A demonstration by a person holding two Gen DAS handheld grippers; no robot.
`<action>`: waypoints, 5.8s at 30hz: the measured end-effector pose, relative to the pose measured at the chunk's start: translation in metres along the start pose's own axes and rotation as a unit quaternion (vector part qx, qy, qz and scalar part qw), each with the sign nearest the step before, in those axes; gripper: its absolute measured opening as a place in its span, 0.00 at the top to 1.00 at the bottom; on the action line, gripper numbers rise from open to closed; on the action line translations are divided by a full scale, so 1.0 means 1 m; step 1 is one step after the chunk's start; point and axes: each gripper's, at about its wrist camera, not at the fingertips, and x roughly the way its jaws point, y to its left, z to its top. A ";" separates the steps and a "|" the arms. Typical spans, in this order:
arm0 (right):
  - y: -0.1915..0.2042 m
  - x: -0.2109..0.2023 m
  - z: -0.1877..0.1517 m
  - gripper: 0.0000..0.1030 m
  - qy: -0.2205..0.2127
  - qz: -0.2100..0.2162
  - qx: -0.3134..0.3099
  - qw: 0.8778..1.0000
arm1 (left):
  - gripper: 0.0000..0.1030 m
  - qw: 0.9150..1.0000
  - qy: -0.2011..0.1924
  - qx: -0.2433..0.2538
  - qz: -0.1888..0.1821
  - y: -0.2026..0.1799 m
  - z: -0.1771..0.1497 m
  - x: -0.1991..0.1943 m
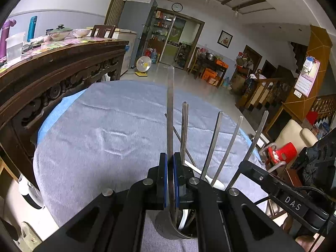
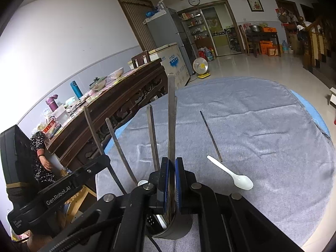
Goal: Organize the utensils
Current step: 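Lower the chopsticks into the mesh cup and open both grippers, then grasp the last dark chopstick with the left gripper while the right gripper approaches the white spoon, then grasp the white plastic spoon with the right gripper while the left gripper holds the chopstick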
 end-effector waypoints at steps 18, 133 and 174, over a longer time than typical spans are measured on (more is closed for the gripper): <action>-0.001 0.006 0.000 0.93 0.010 0.002 0.003 1.000 | 0.95 1.000 -0.001 -0.002 -0.005 0.001 0.001 0.000; -0.214 0.079 0.012 0.44 0.187 -0.020 0.152 0.970 | 0.95 0.889 0.449 -0.020 0.083 0.004 0.131 0.387; -0.199 0.166 0.030 0.61 0.246 -0.022 0.319 0.915 | 0.95 0.890 0.442 0.086 0.068 0.093 0.047 0.259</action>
